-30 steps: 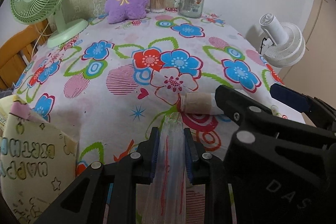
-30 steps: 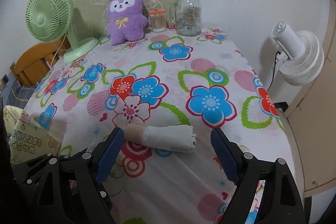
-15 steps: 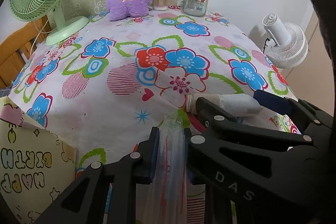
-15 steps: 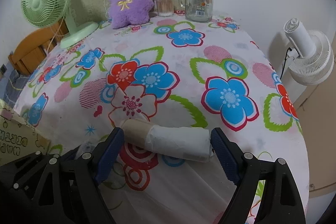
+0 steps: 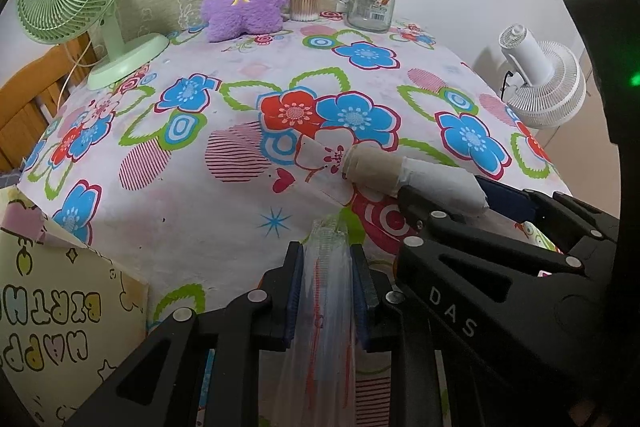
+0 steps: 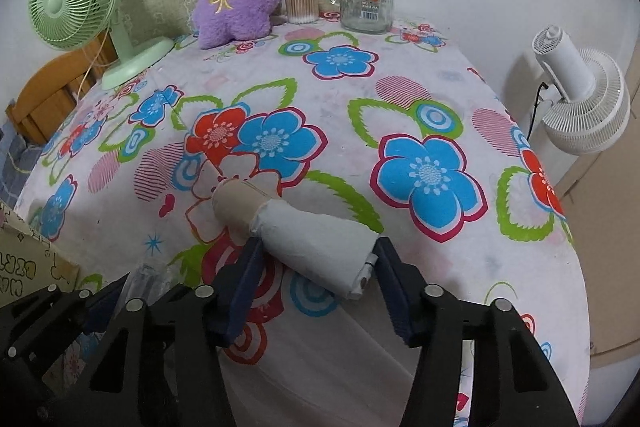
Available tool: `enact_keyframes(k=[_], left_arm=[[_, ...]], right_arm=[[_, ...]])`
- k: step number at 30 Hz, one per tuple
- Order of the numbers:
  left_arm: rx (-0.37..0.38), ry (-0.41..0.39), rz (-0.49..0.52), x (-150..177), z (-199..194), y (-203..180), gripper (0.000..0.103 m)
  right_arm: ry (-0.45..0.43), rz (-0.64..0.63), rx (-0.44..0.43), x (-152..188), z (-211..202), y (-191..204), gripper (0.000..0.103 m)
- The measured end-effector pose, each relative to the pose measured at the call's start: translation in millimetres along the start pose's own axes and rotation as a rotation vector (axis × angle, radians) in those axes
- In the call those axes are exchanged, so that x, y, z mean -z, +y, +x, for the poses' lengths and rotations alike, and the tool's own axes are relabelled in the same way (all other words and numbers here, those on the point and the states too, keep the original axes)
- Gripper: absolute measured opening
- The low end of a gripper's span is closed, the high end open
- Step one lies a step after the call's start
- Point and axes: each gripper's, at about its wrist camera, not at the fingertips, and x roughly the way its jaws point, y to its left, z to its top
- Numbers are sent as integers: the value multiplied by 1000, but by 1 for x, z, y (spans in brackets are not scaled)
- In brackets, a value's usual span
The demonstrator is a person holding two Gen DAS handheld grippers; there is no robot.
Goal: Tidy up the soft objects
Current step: 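Grasp the white roll with the right tool while the left tool holds the straw bag, then carry the straw bag and white roll over the yellow box with both tools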
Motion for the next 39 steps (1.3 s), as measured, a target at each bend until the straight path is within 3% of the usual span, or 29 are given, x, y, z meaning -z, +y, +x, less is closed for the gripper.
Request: enact_keyframes(k=[4,14,39], left_arm=[[-6,-2,9,1,0,-3,22],[25,-11,32,5,-13,-13,22],[62,-181,110,34,-123,-40,22]], right_arm=[[-1,0,-24,3,-3,0,53],[-29,33,-16,11,-27,-3,53],[-208,92,42,47,-155,-5,53]])
